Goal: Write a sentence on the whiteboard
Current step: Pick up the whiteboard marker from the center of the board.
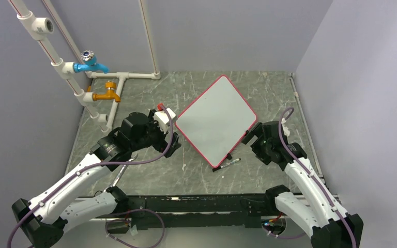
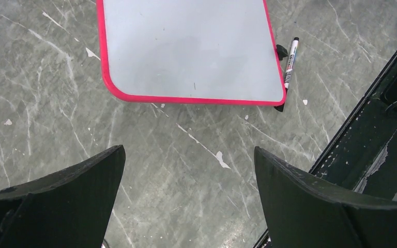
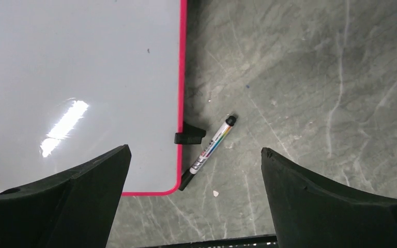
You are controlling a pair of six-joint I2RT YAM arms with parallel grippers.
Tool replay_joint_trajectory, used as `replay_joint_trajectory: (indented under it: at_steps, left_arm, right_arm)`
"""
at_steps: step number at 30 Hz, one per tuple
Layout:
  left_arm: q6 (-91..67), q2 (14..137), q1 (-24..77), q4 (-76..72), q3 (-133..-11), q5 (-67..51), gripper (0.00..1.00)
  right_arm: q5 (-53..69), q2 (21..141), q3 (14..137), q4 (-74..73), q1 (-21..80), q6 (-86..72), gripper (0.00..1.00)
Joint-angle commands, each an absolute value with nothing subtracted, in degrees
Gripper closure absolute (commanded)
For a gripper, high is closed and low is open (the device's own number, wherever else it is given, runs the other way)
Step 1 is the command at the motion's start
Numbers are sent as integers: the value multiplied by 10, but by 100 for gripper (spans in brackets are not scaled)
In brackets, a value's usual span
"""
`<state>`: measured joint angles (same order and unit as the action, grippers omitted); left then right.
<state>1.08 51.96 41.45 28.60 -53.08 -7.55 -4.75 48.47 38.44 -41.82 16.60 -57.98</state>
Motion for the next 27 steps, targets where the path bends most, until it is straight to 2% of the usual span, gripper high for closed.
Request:
replay_joint_trajectory:
  at_steps: [1, 11, 15, 20, 23, 27]
  left_arm:
    - [17, 508, 419, 280, -550, -60, 1]
    - [14, 508, 422, 287, -553, -33, 1]
    - [14, 507, 422, 286, -553, -29, 1]
    - [15, 507, 422, 287, -554, -25, 1]
    - [15, 506, 422, 287, -553, -22, 1]
    - [15, 506, 423, 288, -552, -20, 1]
  right_arm:
    - [-83, 472, 386, -454, 167, -602, 0]
    - [-72, 436, 316, -471, 168, -743, 1]
    - [-84, 445, 318, -487, 170, -775, 14]
    - [-101, 516, 348, -516, 191, -795, 16]
    - [-99, 544, 348, -498, 208, -813, 26]
    - [-97, 576, 347, -465, 231, -833, 29]
